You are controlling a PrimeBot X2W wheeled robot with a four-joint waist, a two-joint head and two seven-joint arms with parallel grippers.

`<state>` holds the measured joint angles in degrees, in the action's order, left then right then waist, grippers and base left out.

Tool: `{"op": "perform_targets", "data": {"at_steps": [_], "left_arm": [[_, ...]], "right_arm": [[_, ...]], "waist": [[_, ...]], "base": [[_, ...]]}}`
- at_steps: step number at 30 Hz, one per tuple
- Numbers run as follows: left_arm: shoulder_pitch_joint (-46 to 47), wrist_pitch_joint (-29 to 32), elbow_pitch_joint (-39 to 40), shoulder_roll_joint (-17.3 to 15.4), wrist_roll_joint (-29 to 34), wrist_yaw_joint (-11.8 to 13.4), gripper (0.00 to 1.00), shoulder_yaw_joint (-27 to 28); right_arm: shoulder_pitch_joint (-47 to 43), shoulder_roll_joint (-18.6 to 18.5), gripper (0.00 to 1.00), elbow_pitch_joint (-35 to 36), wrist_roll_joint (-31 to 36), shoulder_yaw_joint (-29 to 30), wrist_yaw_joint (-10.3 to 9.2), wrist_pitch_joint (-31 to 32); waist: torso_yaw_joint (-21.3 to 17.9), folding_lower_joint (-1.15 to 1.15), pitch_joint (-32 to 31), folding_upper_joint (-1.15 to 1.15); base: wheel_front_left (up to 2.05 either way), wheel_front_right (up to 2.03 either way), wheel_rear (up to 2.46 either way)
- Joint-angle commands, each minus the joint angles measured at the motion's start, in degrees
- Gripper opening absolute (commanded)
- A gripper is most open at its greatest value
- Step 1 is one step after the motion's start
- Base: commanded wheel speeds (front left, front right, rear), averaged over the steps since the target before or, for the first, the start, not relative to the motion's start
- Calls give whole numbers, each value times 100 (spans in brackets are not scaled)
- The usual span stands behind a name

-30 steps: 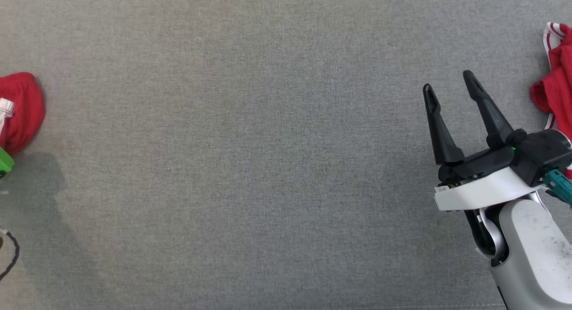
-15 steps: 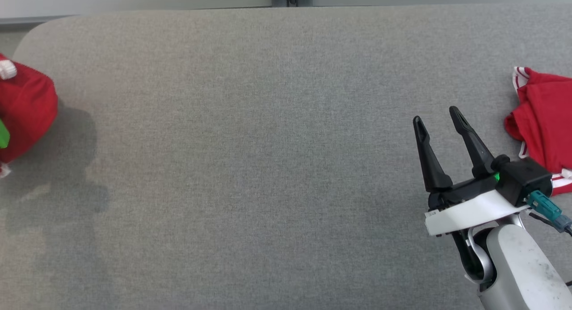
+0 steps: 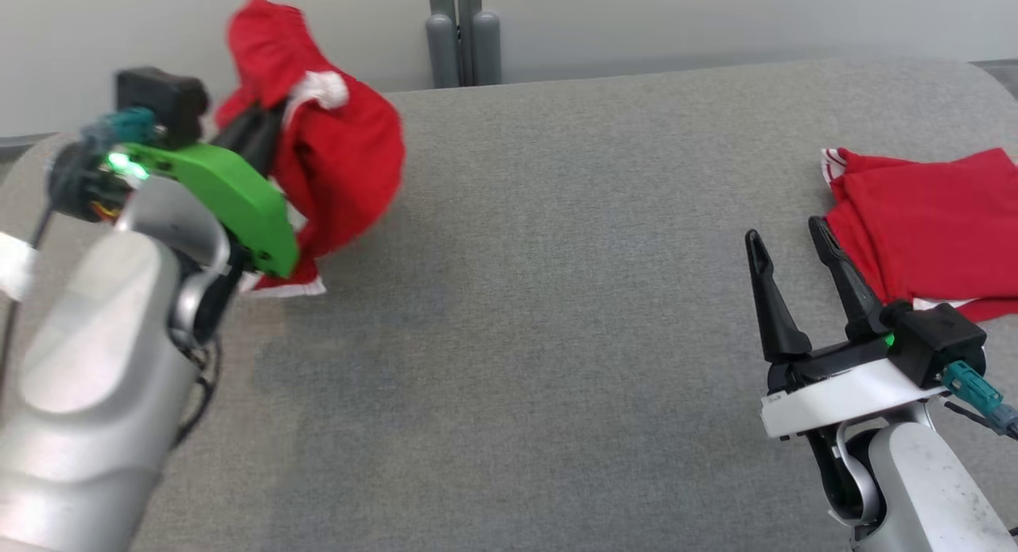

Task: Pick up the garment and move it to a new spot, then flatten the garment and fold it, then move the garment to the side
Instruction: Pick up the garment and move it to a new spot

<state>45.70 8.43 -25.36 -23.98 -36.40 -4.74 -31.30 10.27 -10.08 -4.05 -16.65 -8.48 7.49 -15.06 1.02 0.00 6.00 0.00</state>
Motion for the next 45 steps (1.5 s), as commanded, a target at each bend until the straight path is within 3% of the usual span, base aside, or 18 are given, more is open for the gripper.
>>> {"op": "perform_targets", "data": {"at_steps": [1, 5, 9, 15, 16, 17, 24, 30, 39, 45], "left_arm": [[-253, -36, 224, 173, -92, 95, 0, -67], [-744, -161, 651, 588, -18, 360, 0, -331], [-1107, -462, 441, 958, 87, 523, 0, -554], [-1289, -976, -765, 1489, 155, 295, 0, -898], [-1299, -1013, -989, 1555, 150, 239, 42, -956], [-1261, -1098, -1226, 1623, 188, 189, 100, -1007], [-1013, -1612, -2007, 1831, 216, 7, 100, -1095], [-1008, -1983, -1885, 1615, 138, 43, 100, -934], [-1641, -2247, -628, 672, 48, 628, 100, -330], [-2598, -2341, 502, 113, -89, 1058, 100, 233]], "right_arm": [[-70, 6, 100, 21, -21, 40, 0, -12], [-34, 17, 100, 57, -29, 44, 0, -12], [14, 6, 100, -3, -67, -38, 0, -12], [40, -11, 100, -106, -138, -146, 0, -12], [31, -16, 100, -128, -142, -167, 0, -12], [13, -22, 100, -154, -145, -190, 0, -12], [-113, -78, 100, -264, -141, -165, 0, -12], [-291, -94, 100, -300, -168, -113, 0, -12], [-517, -80, 100, -261, -143, -67, 0, -12], [-685, -104, 100, -262, -161, 12, 0, -12]], "waist": [[-265, 0, -30, 0], [-563, 0, 58, 0], [-840, 0, 120, 0], [-1086, 0, 118, 0], [-1099, 0, 99, 0], [-1113, 0, 72, 0], [-945, 0, -163, 0], [-641, 0, -481, 0], [-293, 0, -750, 0], [-113, 0, -845, 0]], "base": [[0, 0, 0], [0, 0, 0], [0, 0, 0], [0, 0, 0], [0, 0, 0], [0, 0, 0], [0, 0, 0], [0, 0, 0], [0, 0, 0], [0, 0, 0]]}}
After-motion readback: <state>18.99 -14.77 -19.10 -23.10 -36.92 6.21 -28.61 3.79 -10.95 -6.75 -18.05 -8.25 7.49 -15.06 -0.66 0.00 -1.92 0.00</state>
